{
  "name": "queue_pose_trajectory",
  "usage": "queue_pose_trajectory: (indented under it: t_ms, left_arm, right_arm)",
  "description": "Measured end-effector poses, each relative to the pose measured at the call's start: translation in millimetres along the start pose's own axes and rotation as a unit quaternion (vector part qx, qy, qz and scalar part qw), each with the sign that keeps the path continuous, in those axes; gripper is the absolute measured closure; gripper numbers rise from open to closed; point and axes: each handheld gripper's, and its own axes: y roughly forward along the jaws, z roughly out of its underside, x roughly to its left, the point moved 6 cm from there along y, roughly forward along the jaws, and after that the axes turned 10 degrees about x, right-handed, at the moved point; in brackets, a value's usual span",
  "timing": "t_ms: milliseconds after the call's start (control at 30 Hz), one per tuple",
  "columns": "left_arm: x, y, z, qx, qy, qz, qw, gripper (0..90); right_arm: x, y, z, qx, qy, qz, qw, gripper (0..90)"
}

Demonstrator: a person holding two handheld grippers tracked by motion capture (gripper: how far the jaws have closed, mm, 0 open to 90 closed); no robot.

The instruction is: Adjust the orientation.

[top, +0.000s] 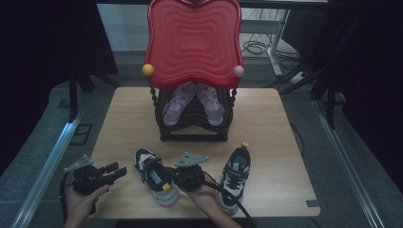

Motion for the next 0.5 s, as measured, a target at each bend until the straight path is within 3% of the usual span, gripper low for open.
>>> queue_pose_trajectory:
  t_ms: [500]
  left_arm:
    - [5.1, -4.0, 0.3, -0.002, -0.008, -0.002, 1.0000, 45.7]
  right_arm:
    - [20.8, 7.3, 4.6, -0.005, -0.004, -0.020, 0.9998, 89.5]
